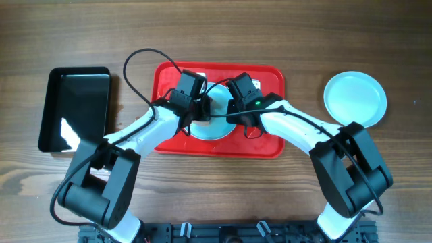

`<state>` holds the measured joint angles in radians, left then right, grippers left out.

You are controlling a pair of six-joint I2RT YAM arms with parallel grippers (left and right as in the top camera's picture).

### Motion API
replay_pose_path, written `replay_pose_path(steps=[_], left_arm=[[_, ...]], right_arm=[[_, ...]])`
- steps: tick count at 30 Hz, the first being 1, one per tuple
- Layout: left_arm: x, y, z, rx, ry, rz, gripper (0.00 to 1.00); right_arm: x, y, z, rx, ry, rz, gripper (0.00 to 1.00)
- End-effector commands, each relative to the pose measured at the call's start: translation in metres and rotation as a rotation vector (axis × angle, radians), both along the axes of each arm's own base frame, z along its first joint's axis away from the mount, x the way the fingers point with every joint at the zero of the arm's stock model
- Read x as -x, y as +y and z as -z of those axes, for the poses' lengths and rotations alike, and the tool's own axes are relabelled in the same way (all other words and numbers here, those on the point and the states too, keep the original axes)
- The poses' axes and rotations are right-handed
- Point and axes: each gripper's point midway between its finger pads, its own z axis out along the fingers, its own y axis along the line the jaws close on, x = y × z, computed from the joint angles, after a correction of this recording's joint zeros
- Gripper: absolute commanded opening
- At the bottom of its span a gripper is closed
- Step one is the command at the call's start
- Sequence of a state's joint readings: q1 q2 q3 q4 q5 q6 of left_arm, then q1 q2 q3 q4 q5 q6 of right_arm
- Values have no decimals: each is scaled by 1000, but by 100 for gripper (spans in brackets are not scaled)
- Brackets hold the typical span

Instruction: Clean dirty plates on tray and stack at the side

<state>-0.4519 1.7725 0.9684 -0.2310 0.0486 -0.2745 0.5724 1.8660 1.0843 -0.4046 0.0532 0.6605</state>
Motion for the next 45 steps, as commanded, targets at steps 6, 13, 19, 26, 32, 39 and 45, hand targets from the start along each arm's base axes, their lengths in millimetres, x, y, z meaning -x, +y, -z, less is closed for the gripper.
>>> replay_pose_path(steps=[6, 13, 19, 26, 32, 39, 45], left_arm=[[-28, -12, -45, 104, -99, -93, 4], [-32, -14, -30, 123, -73, -137, 4], [-29, -9, -2, 112, -4, -209, 4], [-41, 30, 0, -36, -70, -301, 4], [-48, 64, 3, -78, -57, -332, 4], [-50, 61, -13, -38, -81, -331, 4], [-33, 33, -64, 53, -126, -297, 4]], right_arm=[[3, -2, 0, 3, 1, -5, 4], [2, -1, 0, 2, 1, -5, 4], [3, -2, 0, 4, 2, -6, 4], [3, -2, 1, 5, 4, -7, 4], [3, -2, 1, 8, 2, -13, 4], [3, -2, 1, 10, -1, -11, 4], [3, -2, 1, 10, -1, -12, 4]])
